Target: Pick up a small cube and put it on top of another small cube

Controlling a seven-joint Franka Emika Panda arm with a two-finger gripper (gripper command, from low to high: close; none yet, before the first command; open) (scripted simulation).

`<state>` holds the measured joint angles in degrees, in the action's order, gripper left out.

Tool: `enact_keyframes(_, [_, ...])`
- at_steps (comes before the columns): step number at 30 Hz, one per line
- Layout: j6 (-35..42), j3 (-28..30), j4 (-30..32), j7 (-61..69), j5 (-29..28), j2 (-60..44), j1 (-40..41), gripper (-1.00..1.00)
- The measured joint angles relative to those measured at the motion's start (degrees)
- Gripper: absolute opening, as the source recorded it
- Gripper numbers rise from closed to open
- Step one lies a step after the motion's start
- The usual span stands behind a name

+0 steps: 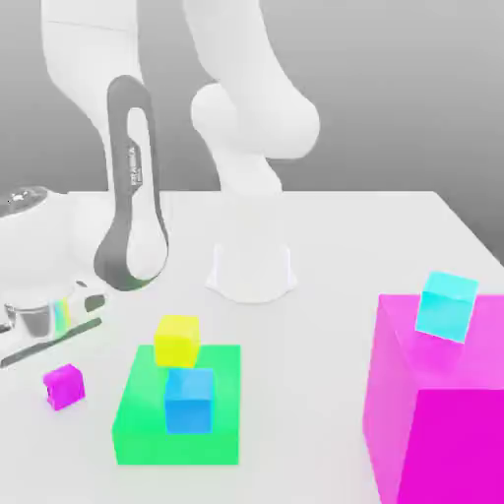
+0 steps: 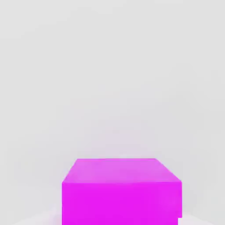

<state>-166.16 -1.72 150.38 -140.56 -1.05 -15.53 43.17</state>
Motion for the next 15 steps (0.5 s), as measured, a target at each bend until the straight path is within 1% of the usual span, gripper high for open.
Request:
enact_keyframes(3, [5.01,-0.35,1.12,0.14,-0.05,6.05,-0.27,-1.0])
enact_keyframes(5, [9.06,-2.5,0.89,0.58,-0.63,9.93,-2.61,-1.0])
enact_keyframes(8, [15.15,-6.12,0.32,2.63,0.09,15.57,-9.34,-1.0])
enact_keyframes(12, [22.92,-9.63,-0.36,6.72,2.95,22.64,-16.89,-1.0])
enact_keyframes(13, [24.38,-10.61,-0.46,7.72,3.73,23.99,-18.39,-1.0])
enact_keyframes(15, [23.03,-11.53,-0.17,7.79,3.35,22.86,-19.17,-1.0])
